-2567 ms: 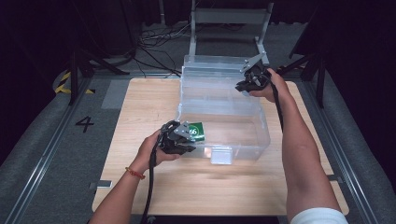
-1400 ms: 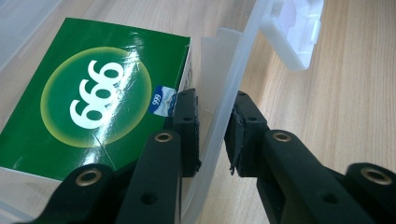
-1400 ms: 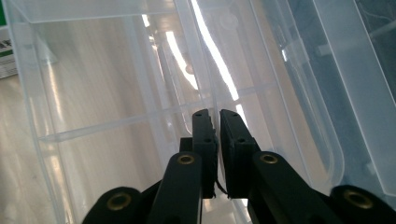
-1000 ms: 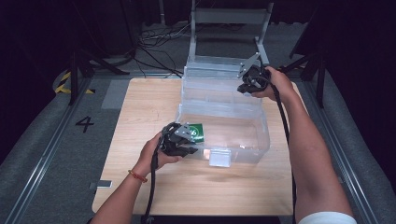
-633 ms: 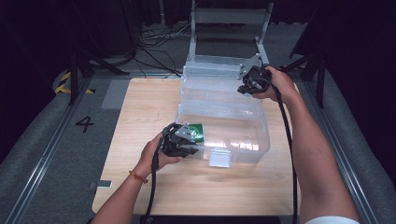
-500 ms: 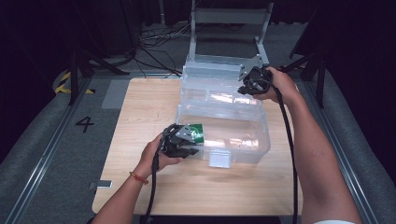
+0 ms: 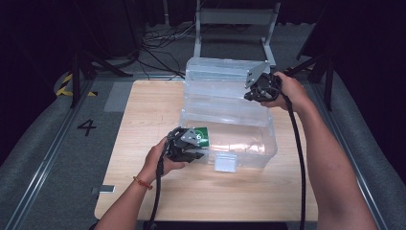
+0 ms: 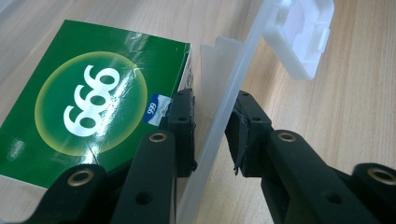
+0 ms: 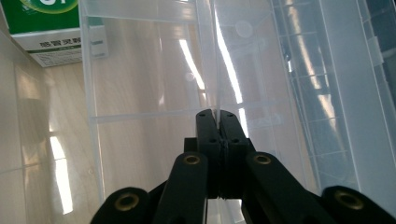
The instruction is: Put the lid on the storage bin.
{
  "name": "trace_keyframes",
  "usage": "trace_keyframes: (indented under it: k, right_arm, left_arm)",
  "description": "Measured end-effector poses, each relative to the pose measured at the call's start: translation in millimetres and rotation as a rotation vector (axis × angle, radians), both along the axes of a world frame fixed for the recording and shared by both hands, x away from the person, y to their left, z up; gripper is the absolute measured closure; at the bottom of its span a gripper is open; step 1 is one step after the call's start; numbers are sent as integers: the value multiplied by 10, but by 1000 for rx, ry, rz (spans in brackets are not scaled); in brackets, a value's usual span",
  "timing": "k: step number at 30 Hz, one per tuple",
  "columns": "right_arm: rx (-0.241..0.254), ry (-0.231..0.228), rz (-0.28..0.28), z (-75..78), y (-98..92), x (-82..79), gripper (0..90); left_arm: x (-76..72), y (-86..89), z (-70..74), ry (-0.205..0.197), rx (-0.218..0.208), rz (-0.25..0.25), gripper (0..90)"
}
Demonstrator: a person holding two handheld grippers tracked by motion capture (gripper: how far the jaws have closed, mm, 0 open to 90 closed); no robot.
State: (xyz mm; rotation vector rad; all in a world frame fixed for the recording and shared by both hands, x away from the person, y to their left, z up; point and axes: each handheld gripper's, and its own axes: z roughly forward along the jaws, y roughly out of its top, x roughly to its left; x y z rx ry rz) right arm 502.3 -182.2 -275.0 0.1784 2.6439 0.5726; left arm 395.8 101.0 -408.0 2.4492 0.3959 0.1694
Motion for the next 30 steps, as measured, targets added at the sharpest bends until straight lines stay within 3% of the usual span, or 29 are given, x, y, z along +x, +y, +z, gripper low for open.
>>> trace_keyframes:
  k: [22, 30]
  right_arm:
    - [25, -44, 28, -6, -18, -369, 896]
    - [34, -41, 35, -38, -22, -495, 896]
  left_arm:
    - [-9, -9, -2, 3, 0, 11, 721]
    - [-3, -13, 4, 0, 7, 10, 710]
